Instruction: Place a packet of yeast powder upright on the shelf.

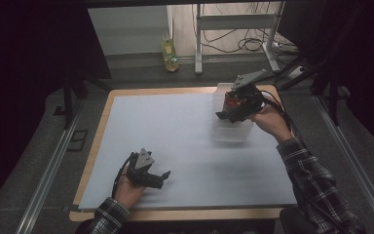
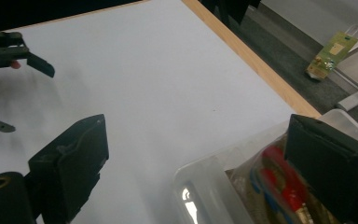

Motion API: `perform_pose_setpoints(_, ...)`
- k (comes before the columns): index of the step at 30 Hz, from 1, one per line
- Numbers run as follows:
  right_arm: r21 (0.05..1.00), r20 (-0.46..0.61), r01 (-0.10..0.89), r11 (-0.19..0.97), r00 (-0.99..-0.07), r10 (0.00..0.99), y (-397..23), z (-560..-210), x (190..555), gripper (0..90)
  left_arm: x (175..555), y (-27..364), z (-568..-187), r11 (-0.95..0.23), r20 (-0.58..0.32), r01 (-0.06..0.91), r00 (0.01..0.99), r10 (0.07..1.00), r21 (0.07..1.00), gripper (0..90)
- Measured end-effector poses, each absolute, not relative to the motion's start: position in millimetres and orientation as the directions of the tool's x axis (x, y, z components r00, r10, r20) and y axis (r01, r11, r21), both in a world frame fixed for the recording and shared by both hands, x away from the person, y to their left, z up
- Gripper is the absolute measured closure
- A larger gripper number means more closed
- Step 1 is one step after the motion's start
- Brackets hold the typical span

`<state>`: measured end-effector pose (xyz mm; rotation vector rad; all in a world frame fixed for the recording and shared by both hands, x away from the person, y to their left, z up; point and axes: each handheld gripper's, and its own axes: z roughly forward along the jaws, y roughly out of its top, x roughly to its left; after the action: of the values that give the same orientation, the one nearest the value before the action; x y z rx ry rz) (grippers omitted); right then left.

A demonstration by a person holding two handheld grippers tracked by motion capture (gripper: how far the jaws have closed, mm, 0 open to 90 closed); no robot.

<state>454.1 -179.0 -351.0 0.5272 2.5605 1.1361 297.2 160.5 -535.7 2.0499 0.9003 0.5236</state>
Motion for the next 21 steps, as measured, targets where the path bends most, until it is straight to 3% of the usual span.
perform_pose_setpoints(21, 0.778, -0.057, 0.244, 0.579, -0.891, 0.451, -192, -380, 428, 3.7, 297, 161, -536, -0.407, 0.045, 0.412, 0.656, 0.753, 0.815, 0.0)
